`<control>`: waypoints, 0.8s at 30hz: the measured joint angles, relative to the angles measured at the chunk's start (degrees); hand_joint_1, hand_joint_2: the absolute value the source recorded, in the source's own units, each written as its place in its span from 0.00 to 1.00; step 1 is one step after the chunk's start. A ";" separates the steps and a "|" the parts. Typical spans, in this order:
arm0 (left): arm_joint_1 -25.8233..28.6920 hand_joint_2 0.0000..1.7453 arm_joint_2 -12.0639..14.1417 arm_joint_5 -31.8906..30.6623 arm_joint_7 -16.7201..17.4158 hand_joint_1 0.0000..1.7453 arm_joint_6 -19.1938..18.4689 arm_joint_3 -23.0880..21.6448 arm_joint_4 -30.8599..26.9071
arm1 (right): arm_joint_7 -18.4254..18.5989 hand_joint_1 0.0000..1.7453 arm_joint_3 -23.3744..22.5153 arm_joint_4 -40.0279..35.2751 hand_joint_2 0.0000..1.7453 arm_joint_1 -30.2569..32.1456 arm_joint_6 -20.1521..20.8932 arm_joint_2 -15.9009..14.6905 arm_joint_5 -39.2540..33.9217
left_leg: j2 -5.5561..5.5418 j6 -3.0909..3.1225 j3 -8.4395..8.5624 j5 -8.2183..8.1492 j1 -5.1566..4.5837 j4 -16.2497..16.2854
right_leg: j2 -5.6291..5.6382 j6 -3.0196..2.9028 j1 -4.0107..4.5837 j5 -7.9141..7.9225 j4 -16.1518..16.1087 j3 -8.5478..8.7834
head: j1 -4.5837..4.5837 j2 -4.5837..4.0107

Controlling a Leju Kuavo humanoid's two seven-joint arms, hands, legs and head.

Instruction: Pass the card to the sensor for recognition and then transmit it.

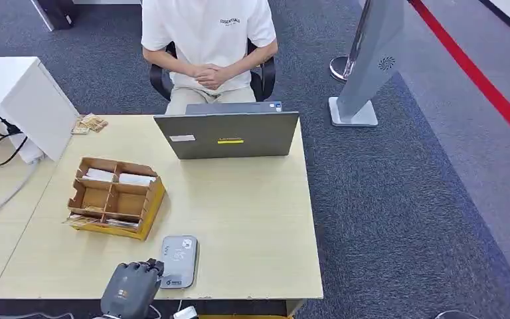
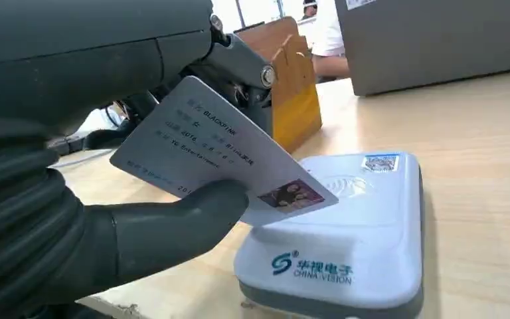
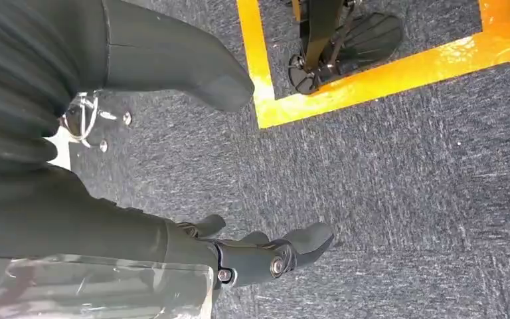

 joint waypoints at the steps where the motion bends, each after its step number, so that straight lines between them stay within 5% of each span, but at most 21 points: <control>1: 0.00 1.00 0.31 0.48 0.00 1.00 -0.52 -0.26 0.00 | 0.00 0.00 0.00 0.00 1.00 -0.03 0.02 0.00 0.11 | -0.01 0.00 0.01 0.00 0.00 0.00 | 0.00 0.00 0.00 0.00 0.00 0.01 | 0.00 0.00; 20: 0.00 1.00 2.91 -0.09 2.25 1.00 -0.11 -0.74 0.02 | 0.15 0.00 -0.15 0.00 1.00 -0.03 0.42 0.00 0.94 | -0.01 0.00 0.11 0.00 0.00 -0.01 | 0.00 0.00 0.00 0.01 0.00 0.10 | -0.02 0.00; 24: 0.09 1.00 2.88 -2.48 3.85 1.00 3.07 -0.52 -0.22 | 0.15 0.00 -0.20 0.00 1.00 -0.02 0.42 0.00 1.16 | -0.01 0.00 0.11 0.00 0.01 -0.01 | 0.00 0.00 0.01 0.00 0.00 0.10 | 0.00 0.00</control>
